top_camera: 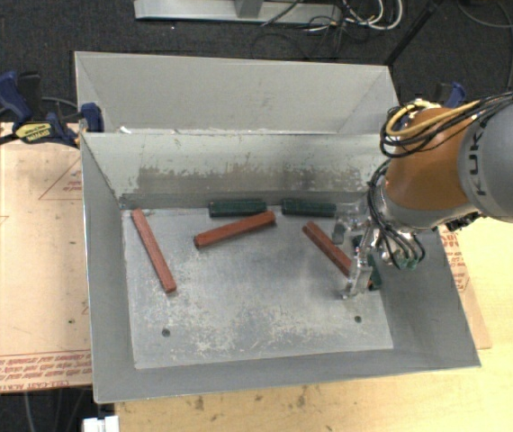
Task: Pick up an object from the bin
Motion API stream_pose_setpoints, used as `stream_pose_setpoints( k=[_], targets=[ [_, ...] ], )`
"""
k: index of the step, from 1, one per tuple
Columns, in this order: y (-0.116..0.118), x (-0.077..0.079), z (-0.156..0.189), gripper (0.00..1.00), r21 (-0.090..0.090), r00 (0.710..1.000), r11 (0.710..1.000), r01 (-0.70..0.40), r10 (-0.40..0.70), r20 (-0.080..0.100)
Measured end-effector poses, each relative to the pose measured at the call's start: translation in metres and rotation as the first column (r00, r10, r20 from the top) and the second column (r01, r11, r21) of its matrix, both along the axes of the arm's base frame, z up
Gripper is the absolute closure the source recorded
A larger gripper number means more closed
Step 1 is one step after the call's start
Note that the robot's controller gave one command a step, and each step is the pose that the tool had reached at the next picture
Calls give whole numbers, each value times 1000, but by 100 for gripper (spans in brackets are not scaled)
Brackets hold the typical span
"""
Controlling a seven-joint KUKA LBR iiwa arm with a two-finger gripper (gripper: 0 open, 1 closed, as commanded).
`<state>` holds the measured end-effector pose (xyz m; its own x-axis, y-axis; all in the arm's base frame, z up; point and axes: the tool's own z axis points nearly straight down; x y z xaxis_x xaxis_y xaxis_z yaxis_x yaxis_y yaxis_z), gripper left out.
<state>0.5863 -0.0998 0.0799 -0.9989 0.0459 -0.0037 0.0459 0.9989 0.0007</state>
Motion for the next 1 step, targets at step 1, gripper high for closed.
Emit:
stream_pose_setpoints(
  k=[1],
  targets=[
    [0,0,0,100,0,1000,1000,0,0,1]
  ],
)
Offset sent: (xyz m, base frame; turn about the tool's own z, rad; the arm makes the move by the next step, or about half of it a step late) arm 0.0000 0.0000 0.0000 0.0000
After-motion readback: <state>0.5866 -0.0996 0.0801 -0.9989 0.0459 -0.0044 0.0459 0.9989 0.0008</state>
